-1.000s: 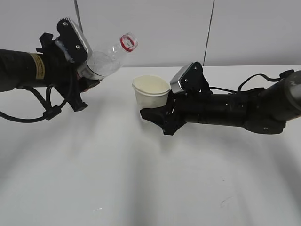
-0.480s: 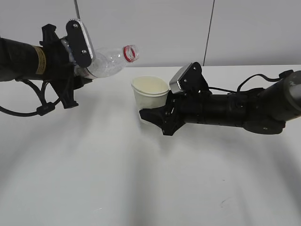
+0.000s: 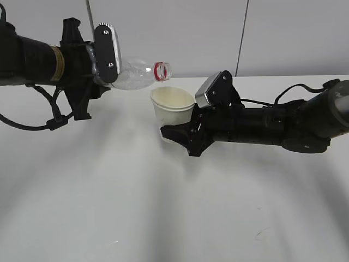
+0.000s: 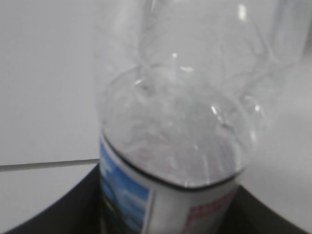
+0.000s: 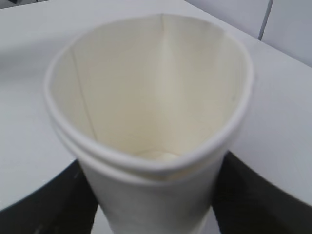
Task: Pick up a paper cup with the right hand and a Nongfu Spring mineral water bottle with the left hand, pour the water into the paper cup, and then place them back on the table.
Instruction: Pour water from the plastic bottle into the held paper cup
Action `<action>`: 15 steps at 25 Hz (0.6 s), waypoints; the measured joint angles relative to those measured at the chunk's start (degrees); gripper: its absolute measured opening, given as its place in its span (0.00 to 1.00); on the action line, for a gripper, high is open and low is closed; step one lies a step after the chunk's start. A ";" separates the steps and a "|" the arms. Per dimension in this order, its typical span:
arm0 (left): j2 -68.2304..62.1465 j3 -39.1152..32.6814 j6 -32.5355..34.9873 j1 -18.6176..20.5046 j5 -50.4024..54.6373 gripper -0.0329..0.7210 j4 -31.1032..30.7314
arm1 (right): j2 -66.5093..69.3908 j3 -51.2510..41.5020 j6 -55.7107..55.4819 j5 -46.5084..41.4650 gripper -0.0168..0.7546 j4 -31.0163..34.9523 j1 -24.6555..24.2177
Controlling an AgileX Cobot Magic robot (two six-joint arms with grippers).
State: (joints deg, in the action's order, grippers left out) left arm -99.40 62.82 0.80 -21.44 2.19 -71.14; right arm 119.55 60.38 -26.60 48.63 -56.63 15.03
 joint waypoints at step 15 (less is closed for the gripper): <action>0.00 0.16 0.05 -0.11 2.27 0.52 -10.21 | 0.00 0.00 0.00 -1.19 0.65 -1.98 0.00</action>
State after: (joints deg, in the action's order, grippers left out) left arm -99.40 62.98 0.85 -21.55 4.46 -81.35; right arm 119.55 60.38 -26.60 47.44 -58.61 15.03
